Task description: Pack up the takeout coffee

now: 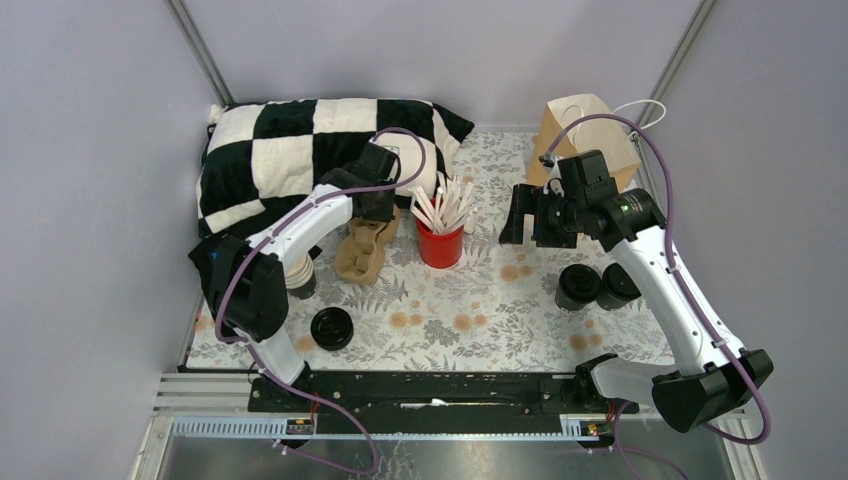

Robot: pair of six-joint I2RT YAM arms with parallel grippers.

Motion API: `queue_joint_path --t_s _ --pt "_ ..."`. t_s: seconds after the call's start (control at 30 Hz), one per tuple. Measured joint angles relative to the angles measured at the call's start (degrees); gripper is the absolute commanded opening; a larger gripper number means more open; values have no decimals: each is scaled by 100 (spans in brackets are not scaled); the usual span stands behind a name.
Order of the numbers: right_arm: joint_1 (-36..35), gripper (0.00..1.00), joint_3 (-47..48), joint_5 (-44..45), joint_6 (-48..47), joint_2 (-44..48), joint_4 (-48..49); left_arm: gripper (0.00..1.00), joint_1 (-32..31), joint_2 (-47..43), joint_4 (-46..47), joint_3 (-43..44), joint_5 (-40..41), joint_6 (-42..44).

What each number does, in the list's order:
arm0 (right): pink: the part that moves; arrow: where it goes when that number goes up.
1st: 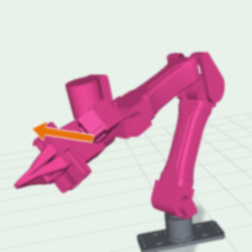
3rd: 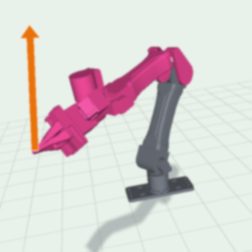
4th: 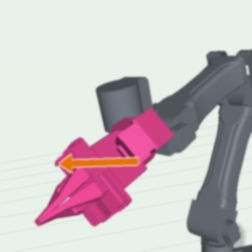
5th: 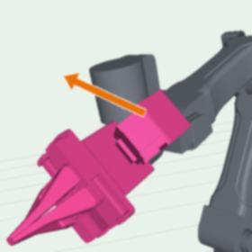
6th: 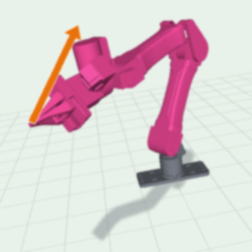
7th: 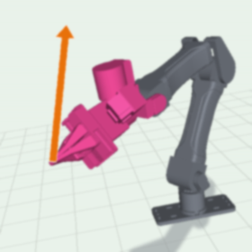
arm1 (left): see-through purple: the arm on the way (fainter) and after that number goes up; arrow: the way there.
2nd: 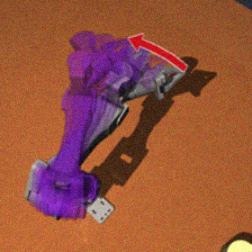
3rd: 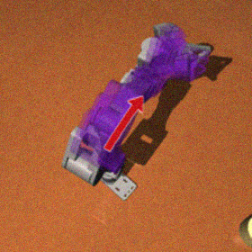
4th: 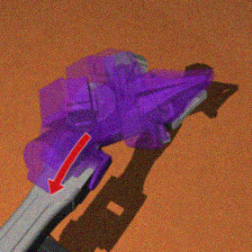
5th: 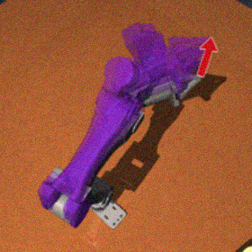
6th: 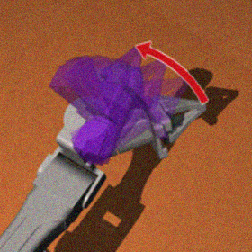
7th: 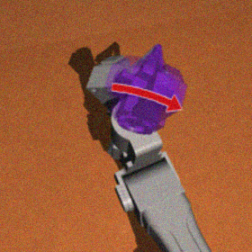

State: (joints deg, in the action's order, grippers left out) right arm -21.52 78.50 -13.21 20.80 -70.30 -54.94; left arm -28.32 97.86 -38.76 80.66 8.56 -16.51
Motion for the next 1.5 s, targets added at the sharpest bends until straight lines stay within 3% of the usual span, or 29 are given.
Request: queue_joint_path --t_s 0.4,0.83,1.17,1.3,1.5 --pt "0 92 2 0 0 -26 7 0 -420 -122 -564 96 1084 -505" --pt "0 92 7 -103 0 -83 33 0 -831 -520 -560 -66 2330 -586" --pt "0 93 17 -142 0 -116 37 0 -1016 -601 -597 -164 2634 -470" --pt "0 92 17 -131 0 -116 42 0 -1113 -1156 -275 -522 2608 -424" --pt "0 92 17 -144 0 -116 39 0 -1241 -1257 -597 -577 3014 -595"
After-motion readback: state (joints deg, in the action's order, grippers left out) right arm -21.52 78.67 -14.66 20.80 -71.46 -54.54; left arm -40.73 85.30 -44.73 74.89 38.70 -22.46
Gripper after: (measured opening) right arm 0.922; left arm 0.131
